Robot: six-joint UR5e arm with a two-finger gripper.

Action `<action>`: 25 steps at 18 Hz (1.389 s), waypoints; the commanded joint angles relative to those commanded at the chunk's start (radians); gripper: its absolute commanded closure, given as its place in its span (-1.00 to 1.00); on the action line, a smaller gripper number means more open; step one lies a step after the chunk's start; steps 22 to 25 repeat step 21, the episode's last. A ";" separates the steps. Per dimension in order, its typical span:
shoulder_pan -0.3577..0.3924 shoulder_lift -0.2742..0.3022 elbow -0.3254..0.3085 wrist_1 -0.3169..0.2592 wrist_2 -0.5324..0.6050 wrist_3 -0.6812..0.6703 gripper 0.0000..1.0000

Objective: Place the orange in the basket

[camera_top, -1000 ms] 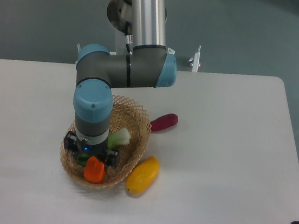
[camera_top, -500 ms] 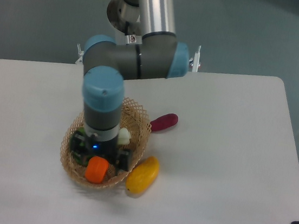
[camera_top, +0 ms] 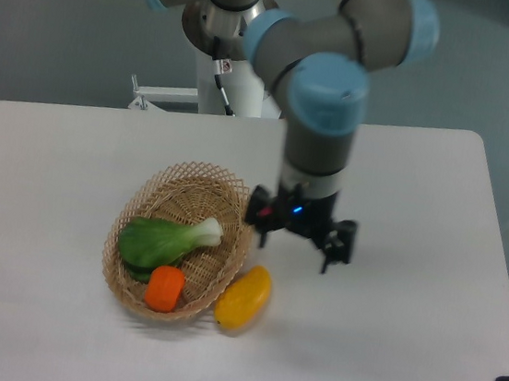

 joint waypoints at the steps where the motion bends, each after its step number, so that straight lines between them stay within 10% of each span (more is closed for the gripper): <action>1: 0.029 -0.002 0.005 -0.002 0.000 0.034 -1.00; 8: 0.092 -0.002 0.000 -0.028 0.000 0.236 -1.00; 25: 0.094 0.006 -0.004 -0.022 0.002 0.229 -1.00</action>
